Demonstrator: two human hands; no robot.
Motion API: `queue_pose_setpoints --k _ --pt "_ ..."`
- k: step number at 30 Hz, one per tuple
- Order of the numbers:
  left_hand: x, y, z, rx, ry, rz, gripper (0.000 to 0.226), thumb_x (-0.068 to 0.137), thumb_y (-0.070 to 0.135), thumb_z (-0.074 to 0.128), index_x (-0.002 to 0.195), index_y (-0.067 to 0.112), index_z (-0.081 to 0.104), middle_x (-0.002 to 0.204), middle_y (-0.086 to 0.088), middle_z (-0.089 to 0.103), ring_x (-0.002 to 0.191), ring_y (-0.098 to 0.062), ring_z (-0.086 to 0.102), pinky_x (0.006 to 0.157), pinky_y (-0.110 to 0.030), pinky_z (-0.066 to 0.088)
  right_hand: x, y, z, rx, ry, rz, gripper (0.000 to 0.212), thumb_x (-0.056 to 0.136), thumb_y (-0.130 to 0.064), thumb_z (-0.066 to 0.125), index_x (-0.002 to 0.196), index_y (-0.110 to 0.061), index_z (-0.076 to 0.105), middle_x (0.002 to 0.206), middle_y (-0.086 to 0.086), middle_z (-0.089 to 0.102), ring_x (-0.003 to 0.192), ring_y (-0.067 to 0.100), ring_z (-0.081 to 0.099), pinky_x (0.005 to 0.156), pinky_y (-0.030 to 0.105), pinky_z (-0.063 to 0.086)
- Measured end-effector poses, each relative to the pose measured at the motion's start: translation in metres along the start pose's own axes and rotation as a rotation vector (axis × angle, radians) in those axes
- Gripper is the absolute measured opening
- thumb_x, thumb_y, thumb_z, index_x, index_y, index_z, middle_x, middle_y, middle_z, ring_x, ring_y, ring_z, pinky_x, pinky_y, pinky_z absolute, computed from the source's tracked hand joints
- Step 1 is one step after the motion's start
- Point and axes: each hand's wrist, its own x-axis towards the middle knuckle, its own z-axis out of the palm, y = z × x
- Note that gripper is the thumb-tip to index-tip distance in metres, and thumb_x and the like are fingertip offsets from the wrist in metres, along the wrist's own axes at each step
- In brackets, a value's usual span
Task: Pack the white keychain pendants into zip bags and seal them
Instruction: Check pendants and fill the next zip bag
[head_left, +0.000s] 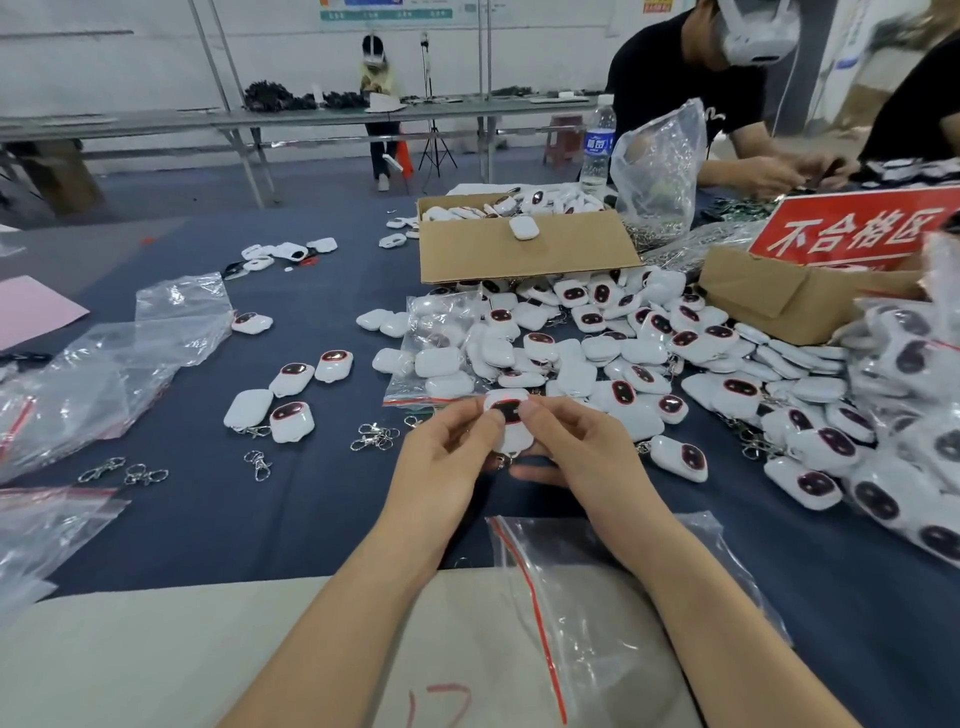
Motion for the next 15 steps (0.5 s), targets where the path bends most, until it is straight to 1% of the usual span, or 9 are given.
queue_pose_setpoints --k 3,5,6,7,9,10,13,15 --pt "-0.0011 0.0014 0.0012 -0.011 0.010 -0.006 0.017 0.100 0.022 0.062 0.111 0.020 0.075 0.106 0.000 0.077 0.100 -0.018 0.071 0.092 -0.033 0.058 0.0004 0.0017 0.0006 -0.060 0.026 -0.030 0.017 0.098 -0.028 0.065 0.103 -0.015 0.075 0.062 -0.015 0.063 0.066 0.008 0.065 0.068 0.024 0.060" --pt "-0.0018 0.0016 0.0014 -0.004 0.016 -0.014 0.016 0.100 0.023 0.063 0.110 0.021 0.075 0.105 0.001 0.077 0.095 -0.015 0.071 0.092 -0.033 0.057 0.0008 0.0019 0.0003 -0.125 0.035 -0.051 0.019 0.099 -0.029 0.063 0.105 -0.014 0.075 0.061 -0.020 0.061 0.064 0.003 0.063 0.069 0.024 0.060" --pt "-0.0022 0.0016 0.0014 0.006 0.016 -0.015 0.016 0.099 0.024 0.064 0.110 0.021 0.075 0.105 0.002 0.077 0.093 -0.013 0.070 0.092 -0.033 0.056 0.0011 0.0020 -0.0002 -0.157 0.039 -0.061 0.020 0.099 -0.029 0.063 0.106 -0.015 0.074 0.064 -0.022 0.063 0.064 0.002 0.064 0.070 0.025 0.060" --pt "-0.0025 0.0016 0.0015 0.013 0.015 -0.015 0.015 0.099 0.025 0.064 0.109 0.022 0.075 0.104 0.002 0.077 0.091 -0.011 0.070 0.093 -0.032 0.056 0.0013 0.0021 -0.0009 -0.184 0.044 -0.071 0.020 0.098 -0.030 0.063 0.107 -0.016 0.075 0.070 -0.021 0.067 0.065 0.001 0.066 0.073 0.026 0.061" --pt "-0.0027 0.0016 0.0016 0.021 0.011 -0.015 0.015 0.100 0.024 0.064 0.109 0.022 0.076 0.104 0.003 0.078 0.092 -0.010 0.070 0.093 -0.031 0.055 0.0014 0.0029 -0.0017 -0.207 0.058 -0.078 0.018 0.098 -0.032 0.063 0.105 -0.020 0.076 0.085 -0.015 0.073 0.069 0.003 0.070 0.078 0.030 0.062" --pt "-0.0029 0.0016 0.0015 0.022 0.008 -0.011 0.016 0.100 0.024 0.063 0.110 0.023 0.076 0.104 0.004 0.078 0.093 -0.010 0.070 0.093 -0.030 0.055 0.0011 0.0033 -0.0017 -0.211 0.063 -0.079 0.018 0.098 -0.032 0.063 0.104 -0.021 0.076 0.089 -0.012 0.074 0.070 0.004 0.070 0.080 0.031 0.062" --pt "-0.0025 0.0015 0.0028 0.042 -0.003 0.004 0.016 0.100 0.020 0.062 0.111 0.022 0.074 0.104 0.002 0.077 0.094 -0.014 0.071 0.090 -0.027 0.056 0.0014 0.0040 -0.0004 -0.219 0.073 -0.088 0.017 0.099 -0.031 0.062 0.102 -0.021 0.076 0.089 -0.010 0.075 0.072 0.006 0.071 0.077 0.029 0.062" --pt "-0.0029 0.0016 0.0040 0.057 -0.031 0.021 0.020 0.098 0.011 0.064 0.114 0.020 0.071 0.103 0.002 0.077 0.095 -0.013 0.072 0.083 -0.020 0.056 0.0021 0.0040 0.0002 -0.191 0.084 -0.090 0.014 0.099 -0.027 0.063 0.100 -0.021 0.076 0.089 -0.005 0.076 0.076 0.010 0.073 0.072 0.026 0.061"
